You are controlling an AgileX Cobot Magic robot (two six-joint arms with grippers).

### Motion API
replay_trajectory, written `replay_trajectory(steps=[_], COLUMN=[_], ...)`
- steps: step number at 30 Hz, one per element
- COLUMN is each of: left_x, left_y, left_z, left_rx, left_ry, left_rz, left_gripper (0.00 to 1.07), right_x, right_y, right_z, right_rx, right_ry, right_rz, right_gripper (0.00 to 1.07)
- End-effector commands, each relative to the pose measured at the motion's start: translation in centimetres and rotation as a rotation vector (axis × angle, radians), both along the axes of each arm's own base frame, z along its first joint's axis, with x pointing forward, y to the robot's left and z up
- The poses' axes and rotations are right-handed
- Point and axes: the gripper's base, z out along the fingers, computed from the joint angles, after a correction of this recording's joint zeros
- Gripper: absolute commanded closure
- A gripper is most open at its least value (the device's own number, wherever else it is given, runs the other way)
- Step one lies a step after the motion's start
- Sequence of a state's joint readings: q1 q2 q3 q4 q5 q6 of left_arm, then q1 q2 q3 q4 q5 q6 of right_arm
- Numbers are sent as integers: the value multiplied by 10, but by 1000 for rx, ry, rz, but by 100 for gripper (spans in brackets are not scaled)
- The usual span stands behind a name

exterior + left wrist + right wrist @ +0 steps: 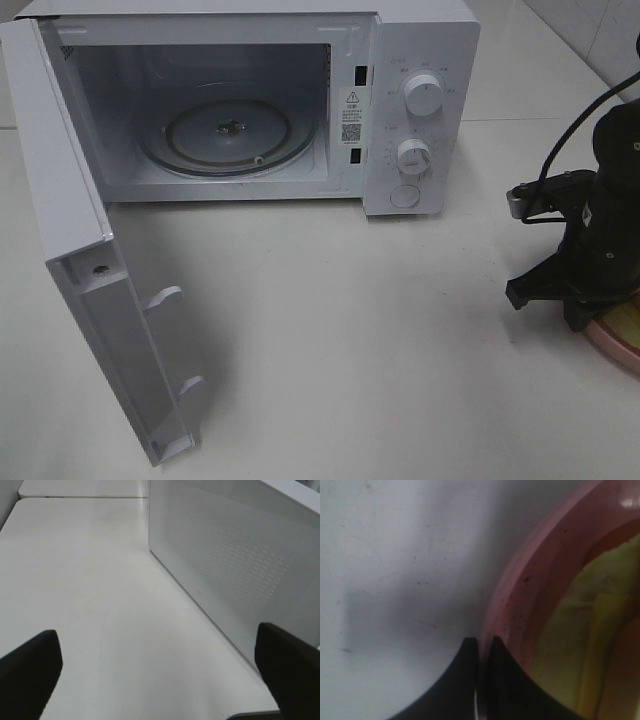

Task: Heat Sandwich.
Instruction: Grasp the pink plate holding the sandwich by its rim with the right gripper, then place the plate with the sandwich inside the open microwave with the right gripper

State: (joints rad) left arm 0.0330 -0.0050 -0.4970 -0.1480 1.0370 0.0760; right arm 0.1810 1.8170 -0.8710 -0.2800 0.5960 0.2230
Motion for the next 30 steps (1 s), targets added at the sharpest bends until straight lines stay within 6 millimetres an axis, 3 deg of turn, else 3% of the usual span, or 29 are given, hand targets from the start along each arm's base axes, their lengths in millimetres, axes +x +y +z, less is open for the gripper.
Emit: replay_trajectory(steps=[1,21,30], left_x=[-3,-3,-3], left_y=[0,0,0], left_z=[-1,-1,-1], left_rx=[-2,-2,-2], left_ry=[-31,-31,-31], left_rz=[3,3,3], left_gripper=[6,6,6], right_x=[0,-4,-8], right_y=[-2,3,18], right_z=[1,4,21], right_rx=[-8,-135,-245], right_ry=[5,19,3], right_rz=[-15,12,78], right_gripper=[107,107,107])
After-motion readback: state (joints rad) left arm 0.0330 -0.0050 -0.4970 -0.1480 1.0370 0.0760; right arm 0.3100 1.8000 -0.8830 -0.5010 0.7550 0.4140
